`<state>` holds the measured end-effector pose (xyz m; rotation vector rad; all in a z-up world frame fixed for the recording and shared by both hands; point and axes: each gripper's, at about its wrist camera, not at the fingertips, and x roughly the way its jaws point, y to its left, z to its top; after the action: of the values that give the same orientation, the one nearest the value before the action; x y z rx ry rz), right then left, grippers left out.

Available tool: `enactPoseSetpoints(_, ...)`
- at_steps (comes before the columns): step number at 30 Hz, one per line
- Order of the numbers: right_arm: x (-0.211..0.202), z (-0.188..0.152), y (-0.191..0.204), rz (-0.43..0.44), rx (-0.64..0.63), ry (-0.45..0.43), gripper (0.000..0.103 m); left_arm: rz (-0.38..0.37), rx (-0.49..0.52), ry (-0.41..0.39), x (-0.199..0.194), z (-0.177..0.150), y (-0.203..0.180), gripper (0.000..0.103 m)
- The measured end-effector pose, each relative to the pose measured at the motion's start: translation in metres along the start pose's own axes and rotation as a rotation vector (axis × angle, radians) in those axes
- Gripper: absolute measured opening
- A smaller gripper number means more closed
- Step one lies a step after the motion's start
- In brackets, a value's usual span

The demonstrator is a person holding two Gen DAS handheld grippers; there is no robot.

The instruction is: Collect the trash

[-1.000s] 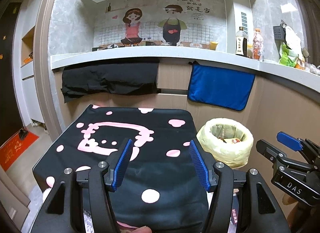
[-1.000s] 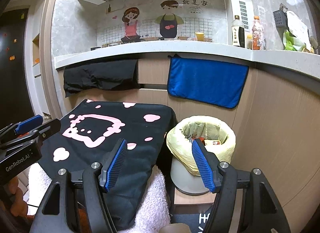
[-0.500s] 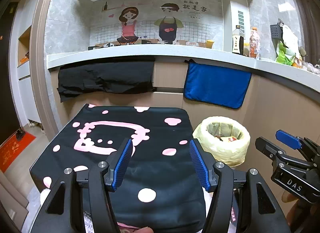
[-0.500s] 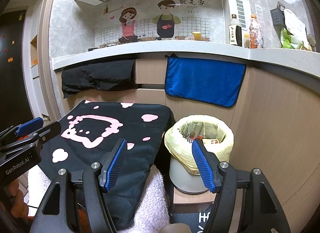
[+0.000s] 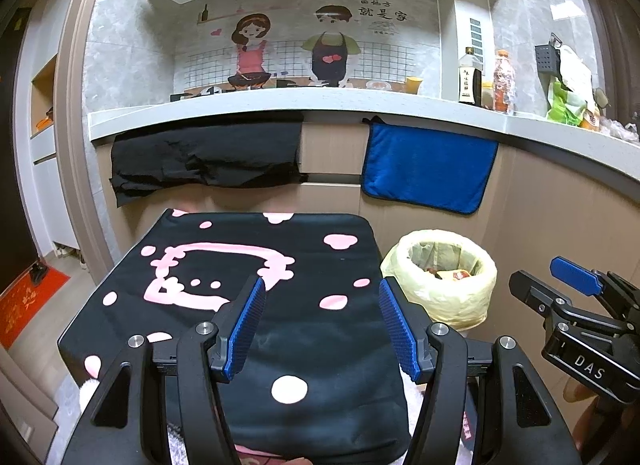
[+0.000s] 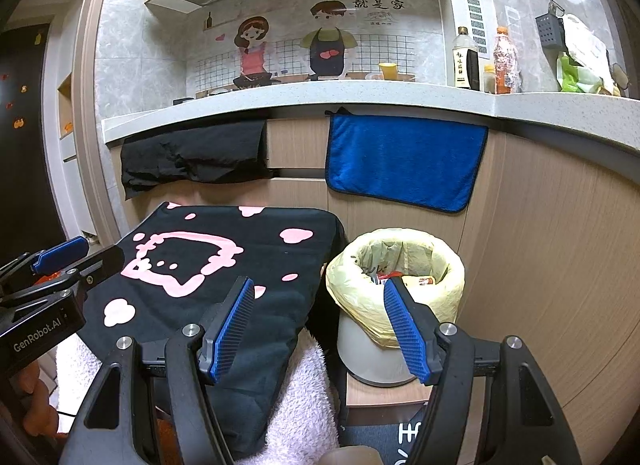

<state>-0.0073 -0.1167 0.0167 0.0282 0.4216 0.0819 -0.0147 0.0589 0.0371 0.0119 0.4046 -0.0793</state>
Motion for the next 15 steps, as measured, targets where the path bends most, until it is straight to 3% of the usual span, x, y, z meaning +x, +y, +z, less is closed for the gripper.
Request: enactPoseSetpoints(15,-0.0018,-0.0009,-0.0062,-0.003,0.006,-0.003,0.064,-0.022,0.01,0.005,0.0001,-0.0011,-0.0011,0.06)
